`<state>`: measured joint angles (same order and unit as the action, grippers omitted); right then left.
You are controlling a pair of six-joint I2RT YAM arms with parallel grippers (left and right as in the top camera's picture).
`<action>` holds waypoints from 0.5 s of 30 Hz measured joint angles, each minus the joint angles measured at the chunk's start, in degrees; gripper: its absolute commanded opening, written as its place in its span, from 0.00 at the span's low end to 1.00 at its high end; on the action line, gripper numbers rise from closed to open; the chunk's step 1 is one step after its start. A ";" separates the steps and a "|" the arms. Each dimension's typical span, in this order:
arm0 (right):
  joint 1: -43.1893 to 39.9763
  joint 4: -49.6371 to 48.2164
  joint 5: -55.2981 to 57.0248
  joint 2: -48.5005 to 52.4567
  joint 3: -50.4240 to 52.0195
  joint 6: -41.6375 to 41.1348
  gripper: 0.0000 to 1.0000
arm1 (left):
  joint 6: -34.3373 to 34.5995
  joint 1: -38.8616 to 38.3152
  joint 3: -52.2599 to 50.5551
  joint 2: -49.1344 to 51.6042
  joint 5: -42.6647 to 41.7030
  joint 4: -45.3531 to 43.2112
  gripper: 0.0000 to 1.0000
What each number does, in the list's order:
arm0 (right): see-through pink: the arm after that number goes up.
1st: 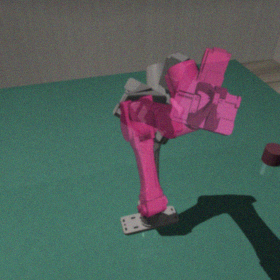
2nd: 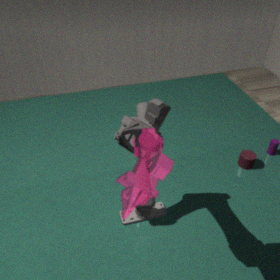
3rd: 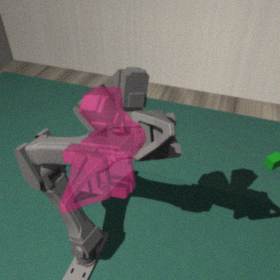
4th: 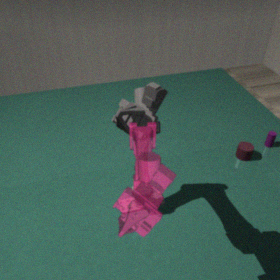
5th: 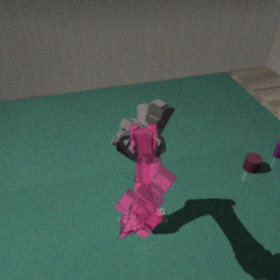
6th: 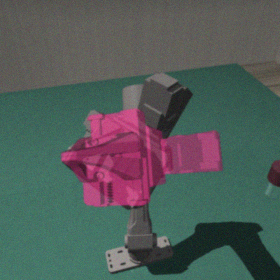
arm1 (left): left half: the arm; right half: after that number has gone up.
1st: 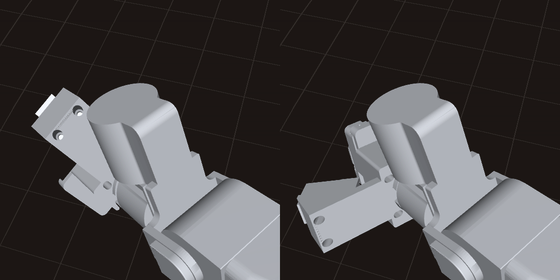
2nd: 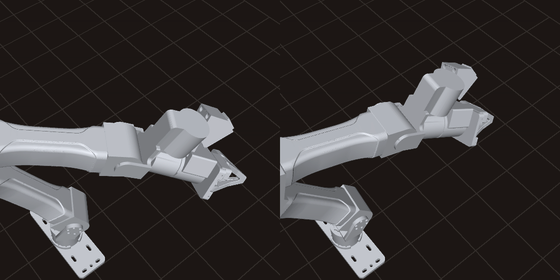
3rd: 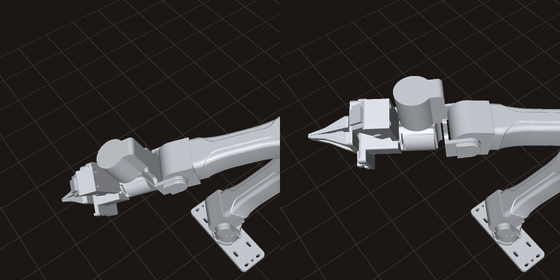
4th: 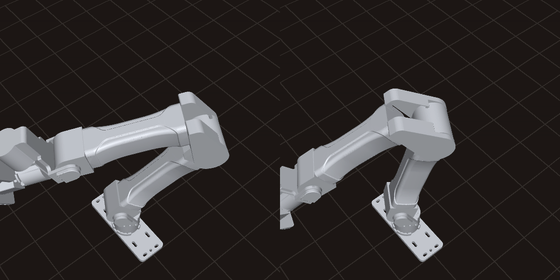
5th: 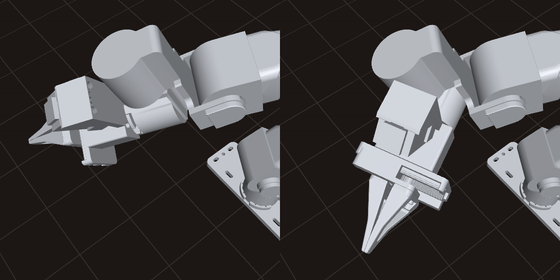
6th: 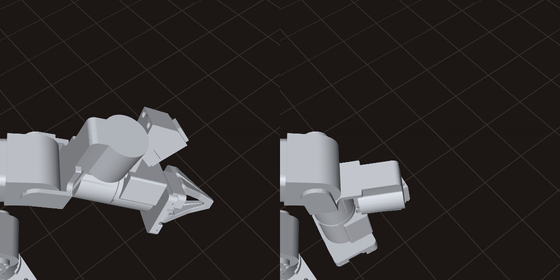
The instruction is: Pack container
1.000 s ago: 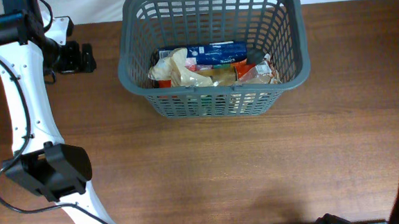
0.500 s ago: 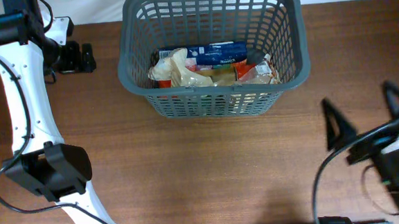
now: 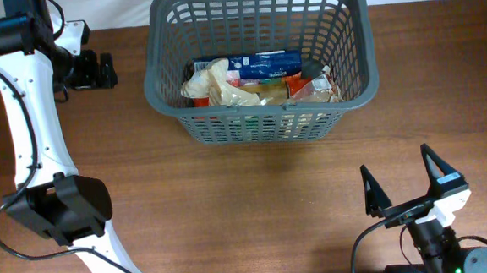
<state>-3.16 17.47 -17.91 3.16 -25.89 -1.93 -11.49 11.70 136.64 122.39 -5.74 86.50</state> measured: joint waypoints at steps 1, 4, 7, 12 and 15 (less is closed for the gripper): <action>0.00 0.04 -0.02 -1.01 1.33 -0.02 0.99 | 0.00 0.00 0.00 0.00 0.02 0.02 0.99; 0.00 0.00 0.00 -2.25 6.29 0.00 0.99 | 0.00 0.00 0.00 0.00 0.02 0.02 0.99; 0.00 -0.42 0.00 -2.25 10.60 0.00 0.99 | 0.00 0.00 0.00 0.00 0.02 0.02 0.99; 0.00 -1.36 0.00 -2.25 15.76 0.00 0.99 | 0.00 0.00 0.00 0.00 0.02 0.02 0.99; 0.00 -1.44 0.00 -2.25 17.99 -0.02 0.99 | 0.00 0.00 0.00 0.00 0.02 0.02 0.99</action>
<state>-3.16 16.03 -17.91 0.91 -7.90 -1.96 -11.49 11.70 136.64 122.39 -5.72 86.52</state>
